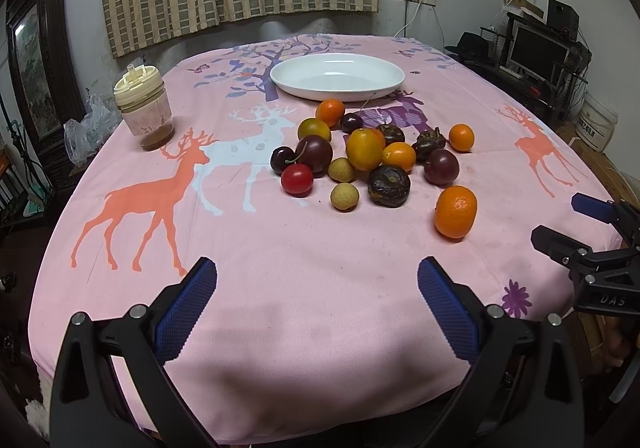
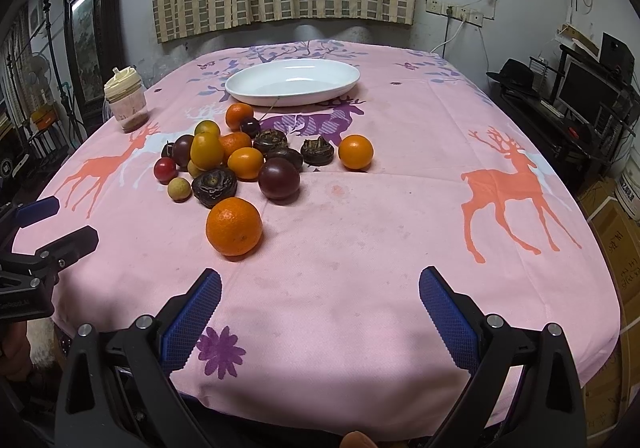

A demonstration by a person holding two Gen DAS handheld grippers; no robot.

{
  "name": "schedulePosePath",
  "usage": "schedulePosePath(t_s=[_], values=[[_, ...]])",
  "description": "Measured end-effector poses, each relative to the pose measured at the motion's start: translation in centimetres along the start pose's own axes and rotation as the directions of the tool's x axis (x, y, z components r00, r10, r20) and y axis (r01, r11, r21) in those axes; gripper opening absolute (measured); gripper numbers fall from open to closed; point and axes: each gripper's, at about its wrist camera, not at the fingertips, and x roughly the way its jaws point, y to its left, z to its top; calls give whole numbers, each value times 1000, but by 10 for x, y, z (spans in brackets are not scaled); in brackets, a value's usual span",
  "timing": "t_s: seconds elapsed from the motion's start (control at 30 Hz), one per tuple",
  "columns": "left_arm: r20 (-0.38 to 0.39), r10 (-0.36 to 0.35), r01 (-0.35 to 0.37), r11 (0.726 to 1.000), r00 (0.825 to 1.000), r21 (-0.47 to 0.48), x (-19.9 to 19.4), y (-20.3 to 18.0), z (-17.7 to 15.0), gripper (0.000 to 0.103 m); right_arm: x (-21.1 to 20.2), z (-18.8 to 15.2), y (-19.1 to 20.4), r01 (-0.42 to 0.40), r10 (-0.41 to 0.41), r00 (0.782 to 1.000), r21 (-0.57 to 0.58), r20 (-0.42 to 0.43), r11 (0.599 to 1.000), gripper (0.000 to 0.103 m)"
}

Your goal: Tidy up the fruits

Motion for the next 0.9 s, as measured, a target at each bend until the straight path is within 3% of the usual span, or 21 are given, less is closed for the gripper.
schedulePosePath(t_s=[0.9], values=[[-4,0,0,1000,1000,-1,1,0,0,98,0,0,1,-1,1,1000,-3,0,1000,99]])
